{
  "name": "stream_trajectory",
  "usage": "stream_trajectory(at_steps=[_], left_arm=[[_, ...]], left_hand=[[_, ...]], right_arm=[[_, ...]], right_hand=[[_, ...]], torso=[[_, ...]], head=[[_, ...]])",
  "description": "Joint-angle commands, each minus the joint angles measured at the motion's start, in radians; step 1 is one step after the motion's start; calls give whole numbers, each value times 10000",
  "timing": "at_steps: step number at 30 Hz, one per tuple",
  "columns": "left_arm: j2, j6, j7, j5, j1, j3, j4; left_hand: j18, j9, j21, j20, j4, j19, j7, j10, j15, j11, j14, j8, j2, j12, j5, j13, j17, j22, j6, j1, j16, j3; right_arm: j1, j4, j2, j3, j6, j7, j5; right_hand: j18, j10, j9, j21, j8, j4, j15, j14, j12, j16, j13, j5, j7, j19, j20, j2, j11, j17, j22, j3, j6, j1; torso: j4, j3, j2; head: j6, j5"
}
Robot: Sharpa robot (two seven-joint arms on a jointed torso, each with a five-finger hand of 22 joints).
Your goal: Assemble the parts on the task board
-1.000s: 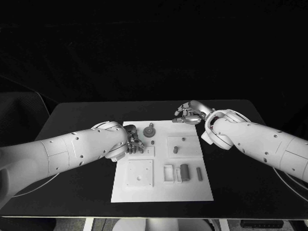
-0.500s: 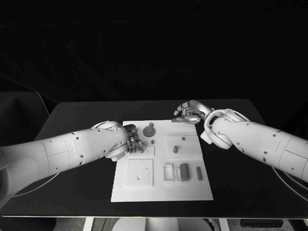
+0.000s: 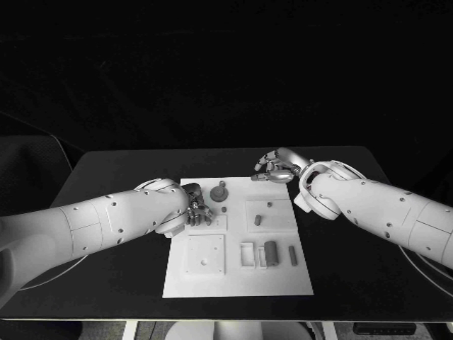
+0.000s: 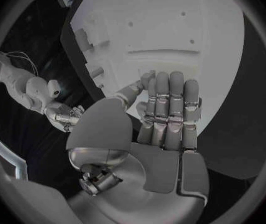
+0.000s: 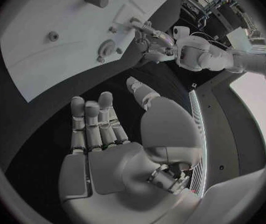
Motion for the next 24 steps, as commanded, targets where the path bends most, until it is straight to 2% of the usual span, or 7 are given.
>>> stream_trajectory(at_steps=[1,13,15,24], left_arm=[[41,-67,136,-19,-1,5,28],[122,3,120,-15,-43,4,-47],[110,20,114,-15,-45,4,-43],[71,44,103,-14,-45,3,-58]], left_hand=[[452,10,54,-7,-445,88,-100,76,16,-121,68,10,449,13,31,8,11,15,5,572,62,512],[452,11,56,-6,-442,90,-100,81,16,-120,70,10,448,12,31,7,17,15,7,572,62,521],[452,12,57,-6,-442,90,-100,81,15,-120,70,10,447,12,31,7,18,15,7,572,62,522],[452,13,58,-6,-441,91,-100,83,15,-120,71,10,446,10,31,7,22,15,8,572,62,528]], right_arm=[[-1,-2,19,4,148,23,-17],[-1,-9,34,4,209,14,-17],[-1,-10,34,4,218,13,-17],[-1,-16,41,4,247,6,-17]], right_hand=[[-202,-43,-7,-48,-4,14,-8,-57,-34,-62,-16,-24,-4,-40,-13,99,23,-11,-11,-65,-63,-15],[-203,-44,-7,-48,-2,19,-6,-58,-33,-63,-17,-25,-3,-41,-13,104,25,-12,-12,-70,-64,-23],[-203,-44,-7,-48,-1,19,-6,-58,-33,-63,-17,-25,-3,-41,-13,104,25,-12,-12,-70,-64,-23],[-204,-45,-7,-49,0,24,-4,-59,-33,-63,-18,-25,-3,-41,-12,107,26,-13,-12,-74,-64,-30]], torso=[[-4,-2,-1],[-6,-6,3],[-3,-5,1],[5,-6,2]], head=[[-8,-12],[-2,-30],[-6,-76],[-19,-51]])
